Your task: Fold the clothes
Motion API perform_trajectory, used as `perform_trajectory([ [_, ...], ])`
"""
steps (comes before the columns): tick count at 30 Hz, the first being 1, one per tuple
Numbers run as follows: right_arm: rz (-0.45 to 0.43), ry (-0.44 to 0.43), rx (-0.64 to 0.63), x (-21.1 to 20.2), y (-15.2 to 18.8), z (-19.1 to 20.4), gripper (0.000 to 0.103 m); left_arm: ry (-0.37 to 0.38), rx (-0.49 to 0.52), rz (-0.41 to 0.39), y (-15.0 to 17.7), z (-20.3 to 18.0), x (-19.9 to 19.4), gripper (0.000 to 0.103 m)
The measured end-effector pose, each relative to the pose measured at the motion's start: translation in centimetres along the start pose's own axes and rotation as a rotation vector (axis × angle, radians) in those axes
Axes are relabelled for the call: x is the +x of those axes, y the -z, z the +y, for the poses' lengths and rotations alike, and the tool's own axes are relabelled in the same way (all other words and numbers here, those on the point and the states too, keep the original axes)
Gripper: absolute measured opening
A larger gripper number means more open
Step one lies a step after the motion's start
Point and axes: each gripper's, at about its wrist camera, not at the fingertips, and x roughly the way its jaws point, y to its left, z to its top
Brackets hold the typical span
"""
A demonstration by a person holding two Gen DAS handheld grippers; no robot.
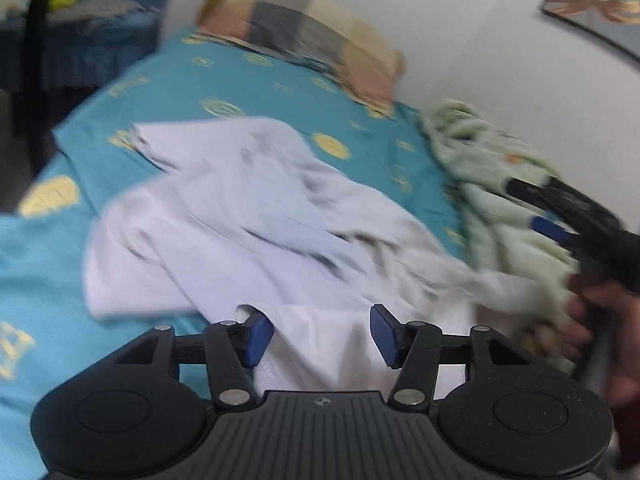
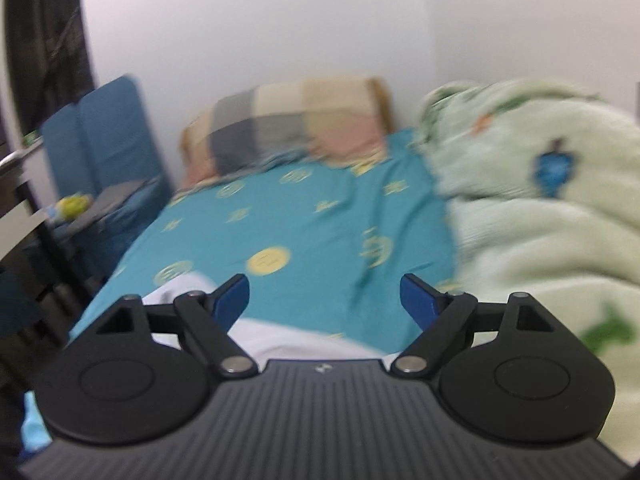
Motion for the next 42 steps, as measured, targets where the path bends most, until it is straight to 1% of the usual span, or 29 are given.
perform_trajectory([
  [3,0.120,-0.154,-0.020,3.5,-0.2,2.7,0.083,-0.072,0.012,-0.025,-3.1,1.5,2.6,0.056],
  [4,0.154,-0.189,-0.024,4.9,-0.3,3.6,0.083,-0.076,0.009,-0.026,-3.9,2.0,3.3,0.056],
  [5,0.187,-0.223,-0.029,6.2,-0.4,4.5,0.083,-0.079,0.005,-0.028,-4.6,2.5,4.0,0.057],
  [7,0.229,-0.270,-0.052,9.6,-0.6,6.2,0.083,-0.058,-0.012,-0.038,-5.4,3.3,5.3,0.058],
  [9,0.272,-0.315,-0.079,13.1,-0.9,7.9,0.083,-0.030,-0.031,-0.032,-5.5,4.0,6.2,0.059],
  [10,0.291,-0.318,-0.119,15.1,-0.9,9.1,0.083,-0.021,-0.043,-0.027,-5.3,4.4,6.5,0.059],
  [13,0.300,-0.292,-0.242,20.8,-0.6,12.4,0.080,0.019,-0.075,-0.006,-4.6,5.6,7.4,0.059],
  [17,0.331,-0.301,-0.304,26.8,0.2,15.2,0.078,0.053,-0.066,-0.010,-4.2,6.3,8.7,0.059],
  [18,0.346,-0.300,-0.317,28.1,0.5,15.7,0.076,0.061,-0.067,-0.006,-4.2,6.5,9.0,0.059],
  [19,0.360,-0.297,-0.333,28.8,0.9,16.0,0.067,0.069,-0.067,-0.002,-4.1,6.7,9.4,0.059],
  [20,0.371,-0.301,-0.339,29.4,1.0,16.2,0.049,0.076,-0.068,0.002,-4.1,6.9,9.7,0.059],
  [21,0.376,-0.327,-0.326,29.4,1.0,16.1,0.037,0.082,-0.073,0.000,-4.0,7.1,9.7,0.059],
  [22,0.379,-0.350,-0.312,29.3,0.9,16.1,0.017,0.088,-0.077,-0.002,-4.0,7.2,9.7,0.059],
  [23,0.364,-0.347,-0.302,28.8,0.6,15.9,0.009,0.097,-0.083,-0.008,-4.0,7.4,9.6,0.059],
  [24,0.342,-0.342,-0.280,28.2,0.0,15.4,0.008,0.105,-0.089,-0.015,-4.0,7.6,9.5,0.059],
  [26,0.296,-0.316,-0.227,27.4,-1.2,13.9,0.007,0.119,-0.095,-0.034,-4.1,7.7,9.0,0.059],
  [30,0.238,-0.137,-0.150,26.8,-3.1,8.3,0.007,0.144,-0.091,-0.077,-3.9,7.4,7.6,0.059],
  [33,0.194,-0.004,-0.092,26.4,-4.5,4.1,0.007,0.153,-0.062,-0.115,-3.8,6.8,6.5,0.059],
  [35,0.170,0.080,-0.053,26.1,-5.3,1.3,0.009,0.149,-0.058,-0.119,-3.8,6.6,6.5,0.059],
  [37,0.250,0.076,-0.006,26.1,-4.7,-0.5,0.010,0.144,-0.048,-0.108,-3.6,6.5,6.9,0.059],
  [39,0.262,0.071,0.007,24.5,-4.2,-1.2,0.011,0.135,-0.035,-0.097,-3.4,6.3,7.4,0.059],
  [40,0.261,0.056,0.014,23.3,-4.2,-1.4,0.014,0.132,-0.026,-0.092,-3.2,6.2,7.5,0.059],
  [42,0.239,0.026,0.015,19.7,-3.9,-1.1,0.030,0.131,-0.013,-0.086,-3.1,6.0,7.6,0.059],
])
